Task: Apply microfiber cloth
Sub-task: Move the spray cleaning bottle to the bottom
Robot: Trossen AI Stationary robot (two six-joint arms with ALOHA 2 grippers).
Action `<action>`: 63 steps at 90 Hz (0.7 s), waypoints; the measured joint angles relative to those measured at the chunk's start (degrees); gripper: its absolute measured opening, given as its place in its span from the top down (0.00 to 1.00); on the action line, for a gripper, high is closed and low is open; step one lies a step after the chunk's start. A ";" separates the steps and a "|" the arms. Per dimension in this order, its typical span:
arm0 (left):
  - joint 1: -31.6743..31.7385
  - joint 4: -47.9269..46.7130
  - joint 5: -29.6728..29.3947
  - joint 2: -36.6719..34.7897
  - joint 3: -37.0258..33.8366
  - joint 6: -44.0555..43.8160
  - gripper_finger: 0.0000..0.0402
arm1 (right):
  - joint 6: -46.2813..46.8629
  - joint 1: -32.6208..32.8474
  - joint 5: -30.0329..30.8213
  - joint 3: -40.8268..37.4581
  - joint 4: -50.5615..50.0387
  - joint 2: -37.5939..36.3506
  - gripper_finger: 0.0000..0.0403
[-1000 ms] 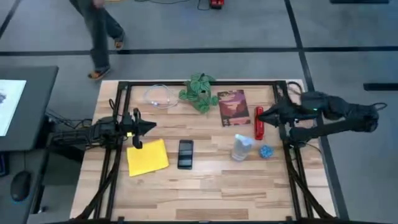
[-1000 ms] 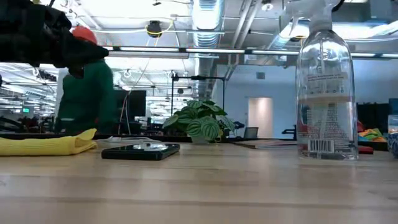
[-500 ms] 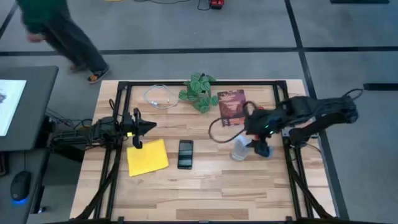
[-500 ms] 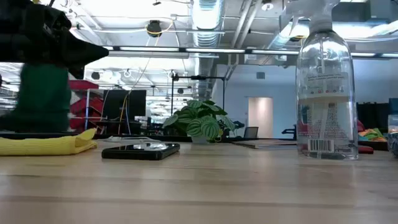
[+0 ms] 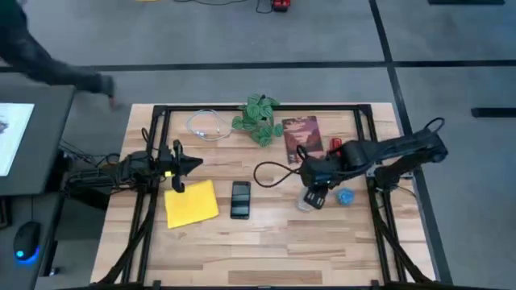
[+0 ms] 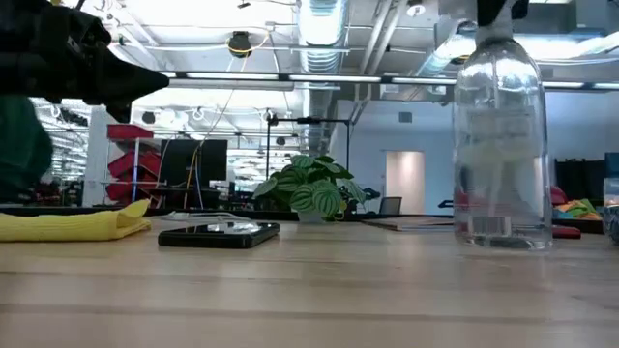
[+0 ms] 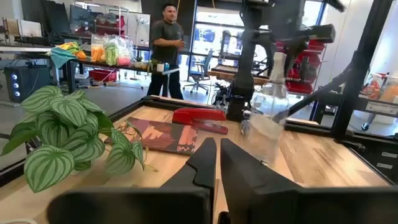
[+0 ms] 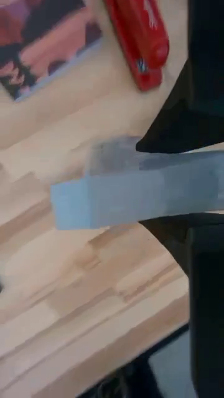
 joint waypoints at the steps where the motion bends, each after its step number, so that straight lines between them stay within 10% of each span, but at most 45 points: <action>1: 0.00 0.01 0.00 -0.01 0.01 -0.01 1.00 | 0.90 0.23 -0.04 0.32 -0.08 0.09 0.75; 29: -0.02 0.01 -0.02 -0.02 0.00 0.00 1.00 | 25.80 12.23 0.67 10.04 -1.30 3.41 0.75; 63: -0.01 0.01 0.00 -0.02 0.00 0.00 1.00 | 43.04 22.94 0.63 33.99 -9.11 24.35 0.75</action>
